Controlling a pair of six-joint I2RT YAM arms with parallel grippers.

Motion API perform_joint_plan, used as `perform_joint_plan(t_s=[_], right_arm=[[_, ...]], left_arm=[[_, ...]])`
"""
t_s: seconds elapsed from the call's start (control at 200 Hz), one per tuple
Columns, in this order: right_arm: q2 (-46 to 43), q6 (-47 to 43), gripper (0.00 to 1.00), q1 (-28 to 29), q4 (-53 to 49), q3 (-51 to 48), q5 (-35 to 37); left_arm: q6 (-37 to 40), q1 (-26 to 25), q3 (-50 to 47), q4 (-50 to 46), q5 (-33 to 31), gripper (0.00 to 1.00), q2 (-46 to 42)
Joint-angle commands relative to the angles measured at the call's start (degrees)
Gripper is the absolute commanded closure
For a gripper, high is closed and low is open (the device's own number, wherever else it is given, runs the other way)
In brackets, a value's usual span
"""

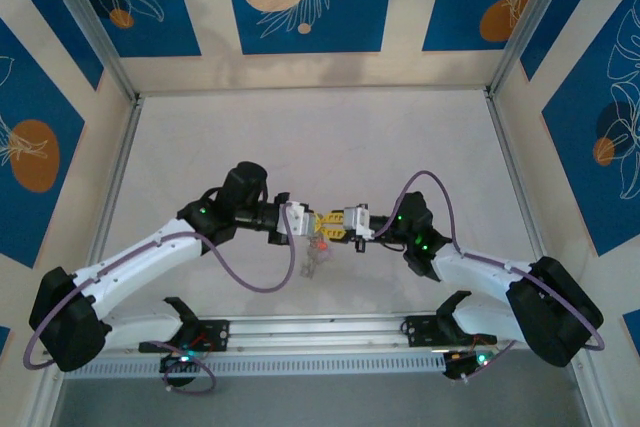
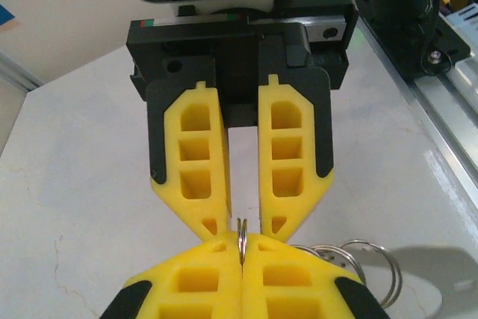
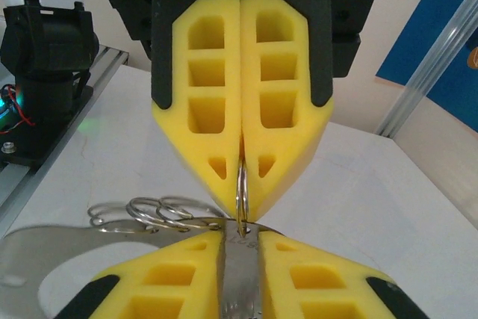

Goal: Put the keys on the keyring

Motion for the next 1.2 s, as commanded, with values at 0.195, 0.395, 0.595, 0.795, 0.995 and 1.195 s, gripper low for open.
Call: perform_joint_plan(t_s=[0.195, 0.395, 0.595, 0.795, 0.995, 1.195], right_arm=[[1.8, 4.3, 0.82, 1.0, 9.3, -1.4, -1.3], [1.8, 5.2, 0.82, 1.1, 11.4, -2.0, -0.6], [2.4, 5.6, 0.82, 1.1, 12.4, -2.1, -1.6], [3.6, 7.2, 0.73, 1.1, 15.5, -2.7, -0.2], [3.7, 7.8, 0.77, 1.1, 16.3, -2.9, 0.5], [3.1, 8.8, 0.84, 0.2, 19.1, -4.1, 2.7]], left_arm=[[-5.3, -0.6, -3.5, 11.8, 4.3, 1.0, -0.9], [-6.7, -0.7, -5.6, 16.1, 3.2, 1.0, -0.7], [-11.8, -0.6, -10.3, 26.2, 0.2, 1.0, -1.2], [-18.5, -0.7, -13.7, 37.3, 1.3, 1.0, 0.5], [-19.6, -0.6, -13.7, 38.0, 3.6, 1.0, 2.1], [-19.1, -0.6, -13.6, 36.1, 3.4, 1.0, 1.4]])
